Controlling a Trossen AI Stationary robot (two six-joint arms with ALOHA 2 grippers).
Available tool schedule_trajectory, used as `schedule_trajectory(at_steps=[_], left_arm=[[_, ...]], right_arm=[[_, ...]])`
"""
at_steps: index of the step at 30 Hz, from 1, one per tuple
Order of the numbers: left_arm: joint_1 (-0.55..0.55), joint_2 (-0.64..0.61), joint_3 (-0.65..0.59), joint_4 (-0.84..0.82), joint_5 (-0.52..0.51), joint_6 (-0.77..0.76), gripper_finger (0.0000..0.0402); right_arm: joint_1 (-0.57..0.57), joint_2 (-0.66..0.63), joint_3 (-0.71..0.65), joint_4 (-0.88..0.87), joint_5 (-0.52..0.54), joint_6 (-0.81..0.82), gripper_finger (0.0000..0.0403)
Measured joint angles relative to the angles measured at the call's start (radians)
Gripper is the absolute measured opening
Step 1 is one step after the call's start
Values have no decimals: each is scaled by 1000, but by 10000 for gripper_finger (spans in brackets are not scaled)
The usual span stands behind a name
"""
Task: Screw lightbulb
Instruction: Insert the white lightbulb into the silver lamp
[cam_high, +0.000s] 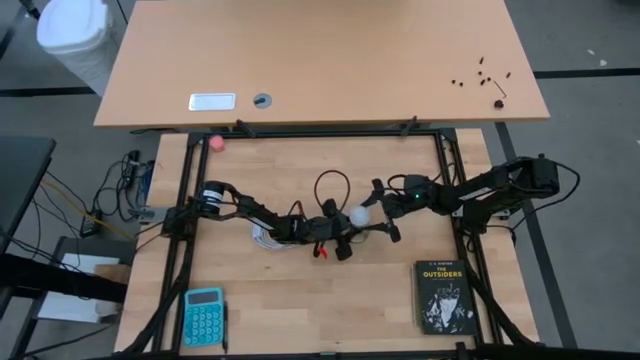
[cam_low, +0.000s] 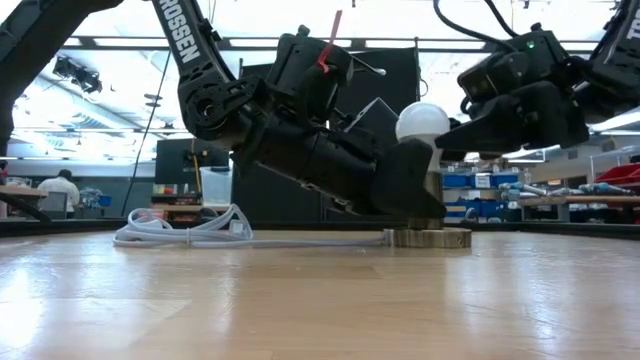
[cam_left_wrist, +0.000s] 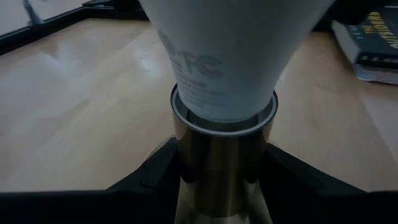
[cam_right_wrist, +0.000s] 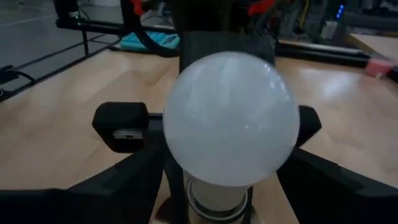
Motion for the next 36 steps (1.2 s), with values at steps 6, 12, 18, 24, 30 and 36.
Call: schedule_trajectory(at_steps=[6,12,18,24,30,36], left_arm=[[-1,0,0,8,31,2,184],[-1,0,-1,7,39,2,184],[-2,0,0,6,62,2,184],[-2,0,0,7,63,2,184],[-2,0,0,9,62,-3,184],[-2,0,0,8,59,-7,184]], right_arm=[[0,35,19,11,-56,-5,307],[0,162,53,99,-118,-4,307],[0,246,54,259,-172,5,307],[-12,309,55,359,-249,25,307],[-3,386,78,423,-259,27,307],[13,427,96,467,-259,31,307]])
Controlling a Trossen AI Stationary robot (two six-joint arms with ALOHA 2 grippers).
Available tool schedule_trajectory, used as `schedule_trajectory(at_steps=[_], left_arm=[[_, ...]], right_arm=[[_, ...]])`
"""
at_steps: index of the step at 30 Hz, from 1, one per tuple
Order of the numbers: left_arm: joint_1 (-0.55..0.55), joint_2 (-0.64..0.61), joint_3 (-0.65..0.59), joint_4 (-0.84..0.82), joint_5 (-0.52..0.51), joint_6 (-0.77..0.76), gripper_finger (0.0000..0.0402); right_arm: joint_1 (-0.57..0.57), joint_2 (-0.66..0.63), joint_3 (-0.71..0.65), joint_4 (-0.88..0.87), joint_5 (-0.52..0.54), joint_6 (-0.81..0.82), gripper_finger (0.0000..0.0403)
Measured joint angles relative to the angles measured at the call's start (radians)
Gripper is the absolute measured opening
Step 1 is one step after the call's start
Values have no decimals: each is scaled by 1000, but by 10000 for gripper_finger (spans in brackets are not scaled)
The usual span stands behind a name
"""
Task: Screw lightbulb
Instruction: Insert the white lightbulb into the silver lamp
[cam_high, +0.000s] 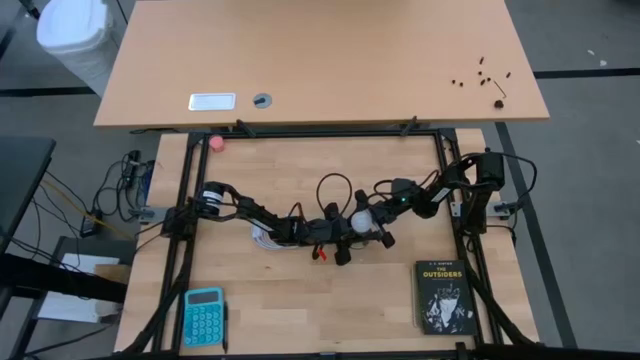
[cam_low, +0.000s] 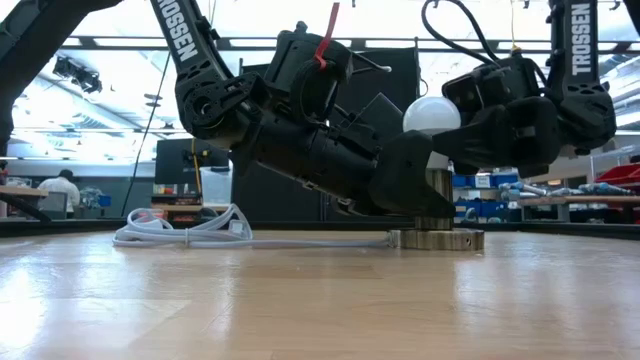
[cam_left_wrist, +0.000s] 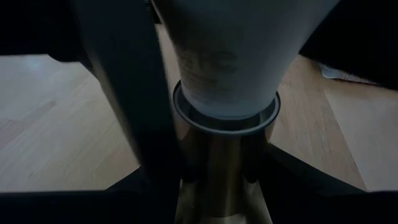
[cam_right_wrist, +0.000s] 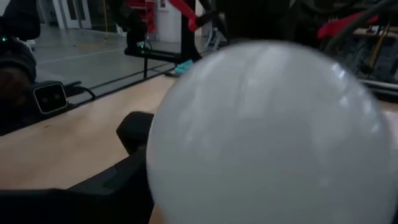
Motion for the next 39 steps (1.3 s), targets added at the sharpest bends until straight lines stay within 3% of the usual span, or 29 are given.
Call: schedule_trajectory(at_steps=[9,22,39], left_arm=[[0,0,0,0,-2,-3,184],[0,0,0,1,-4,-1,184],[0,0,0,2,-4,-3,184]], right_arm=[[0,0,-1,19,4,12,300],[-16,0,-18,-2,3,12,193],[-14,0,-18,-10,19,21,179]])
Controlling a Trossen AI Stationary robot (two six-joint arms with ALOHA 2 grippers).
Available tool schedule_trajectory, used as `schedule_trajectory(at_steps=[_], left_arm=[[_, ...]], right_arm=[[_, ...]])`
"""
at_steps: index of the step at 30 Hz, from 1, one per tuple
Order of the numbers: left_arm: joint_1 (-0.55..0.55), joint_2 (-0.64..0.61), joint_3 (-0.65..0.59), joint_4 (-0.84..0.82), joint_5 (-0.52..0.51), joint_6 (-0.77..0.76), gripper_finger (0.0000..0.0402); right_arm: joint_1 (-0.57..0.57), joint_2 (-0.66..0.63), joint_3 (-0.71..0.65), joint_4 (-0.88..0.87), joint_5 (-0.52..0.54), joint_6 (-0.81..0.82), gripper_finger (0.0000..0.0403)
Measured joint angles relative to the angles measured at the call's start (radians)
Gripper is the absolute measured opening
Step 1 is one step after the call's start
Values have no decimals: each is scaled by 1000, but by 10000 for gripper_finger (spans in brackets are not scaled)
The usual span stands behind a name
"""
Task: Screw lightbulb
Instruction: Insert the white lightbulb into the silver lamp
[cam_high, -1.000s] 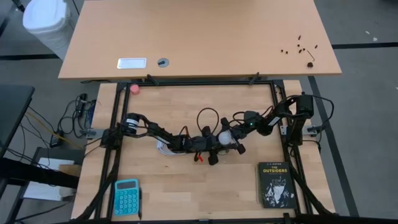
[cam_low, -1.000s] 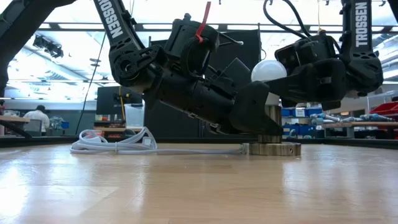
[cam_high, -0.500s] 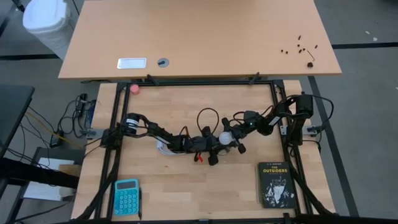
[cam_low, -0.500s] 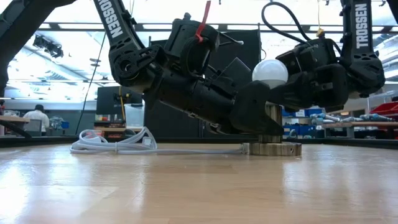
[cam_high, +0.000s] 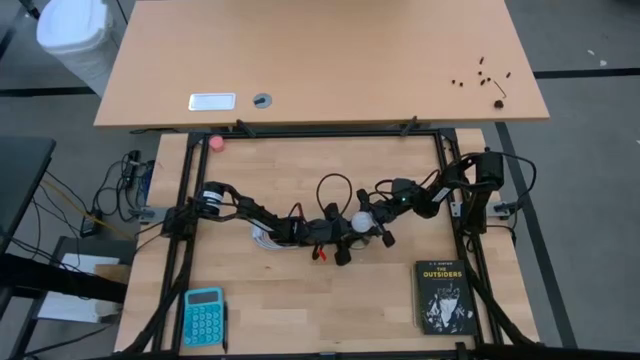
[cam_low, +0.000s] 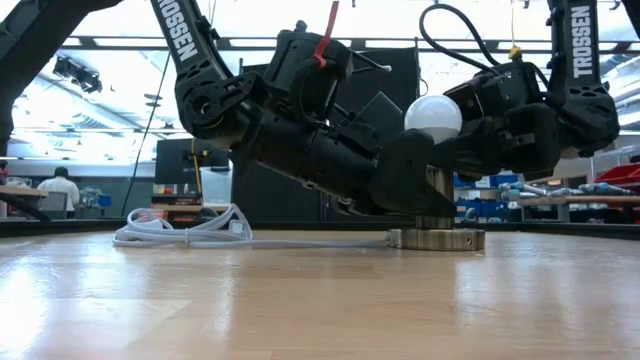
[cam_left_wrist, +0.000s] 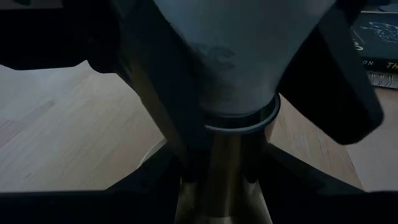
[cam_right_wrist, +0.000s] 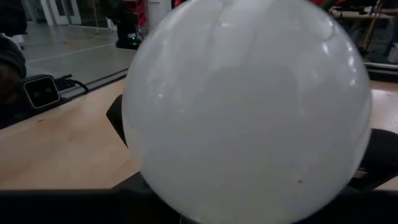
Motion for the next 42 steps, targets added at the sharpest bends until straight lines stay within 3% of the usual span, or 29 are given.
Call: schedule_trajectory(at_steps=[18,42], left_arm=[[-7,0,-1,-20,-124,-39,184],[-20,1,0,-29,-259,-96,184]], right_arm=[[72,-3,-7,-7,258,53,178],[281,-3,7,-35,890,178,174]])
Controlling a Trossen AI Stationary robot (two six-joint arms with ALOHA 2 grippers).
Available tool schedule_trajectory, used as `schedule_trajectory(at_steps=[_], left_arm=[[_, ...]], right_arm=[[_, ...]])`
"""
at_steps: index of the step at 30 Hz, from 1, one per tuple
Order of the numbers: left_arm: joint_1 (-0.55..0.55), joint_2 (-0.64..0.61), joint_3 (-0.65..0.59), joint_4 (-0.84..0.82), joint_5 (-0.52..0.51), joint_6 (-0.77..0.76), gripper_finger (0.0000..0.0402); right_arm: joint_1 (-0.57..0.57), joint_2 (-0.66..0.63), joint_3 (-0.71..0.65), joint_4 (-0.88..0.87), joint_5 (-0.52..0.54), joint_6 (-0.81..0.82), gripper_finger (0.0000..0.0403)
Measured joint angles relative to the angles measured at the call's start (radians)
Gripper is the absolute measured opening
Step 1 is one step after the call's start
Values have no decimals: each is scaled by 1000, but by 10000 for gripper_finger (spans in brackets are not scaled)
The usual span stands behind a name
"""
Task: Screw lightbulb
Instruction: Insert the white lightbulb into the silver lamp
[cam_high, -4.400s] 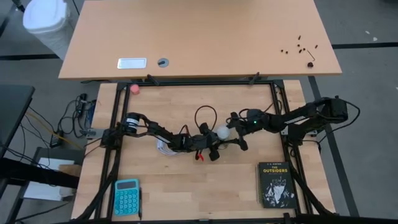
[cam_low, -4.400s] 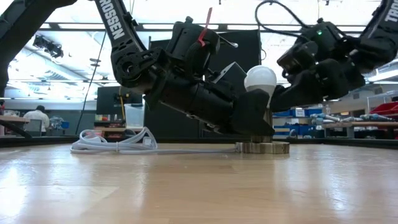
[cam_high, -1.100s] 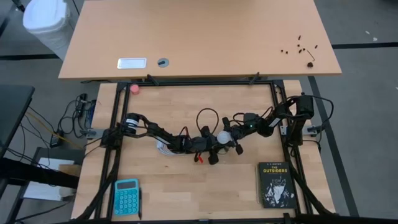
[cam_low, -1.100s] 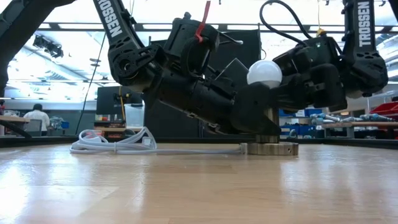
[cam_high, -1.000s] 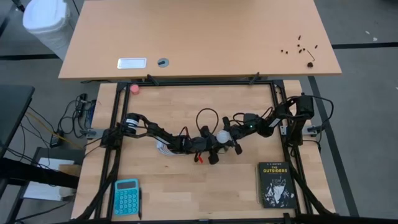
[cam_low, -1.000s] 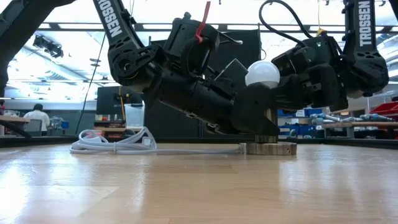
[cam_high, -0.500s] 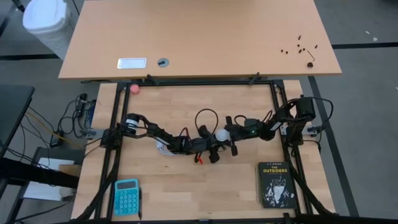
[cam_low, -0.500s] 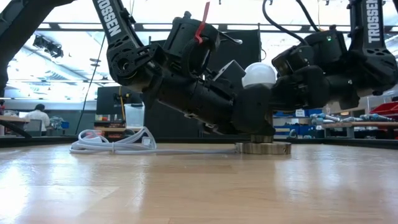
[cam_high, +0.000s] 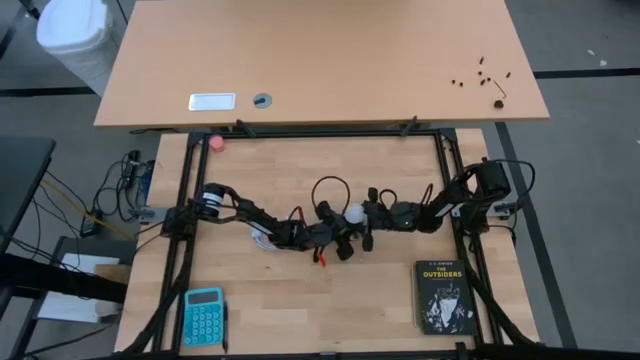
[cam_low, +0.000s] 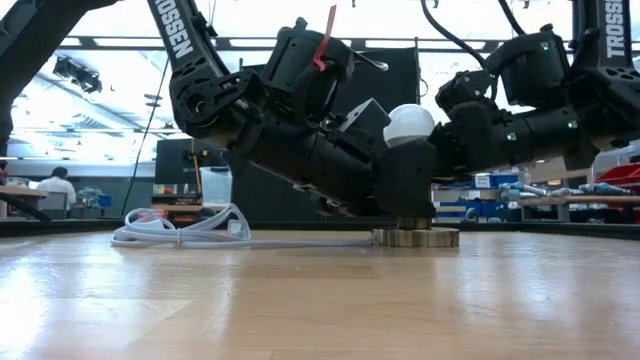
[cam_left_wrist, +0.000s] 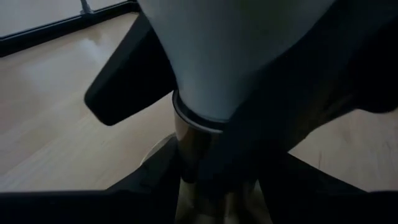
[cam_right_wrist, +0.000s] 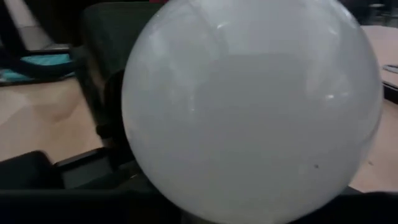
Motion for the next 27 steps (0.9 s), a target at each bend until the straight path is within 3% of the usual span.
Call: schedule_trajectory(at_steps=[7,11,18,27], left_arm=[[-7,-1,-1,-2,-18,-1,184],[-7,0,0,-4,-18,0,184],[-8,0,-1,-4,-19,3,184],[-14,0,0,-5,-20,6,184]], right_arm=[[66,0,43,-63,190,33,174],[82,1,44,-68,244,54,174],[84,1,44,-63,197,28,191],[61,-29,20,-58,70,-2,319]])
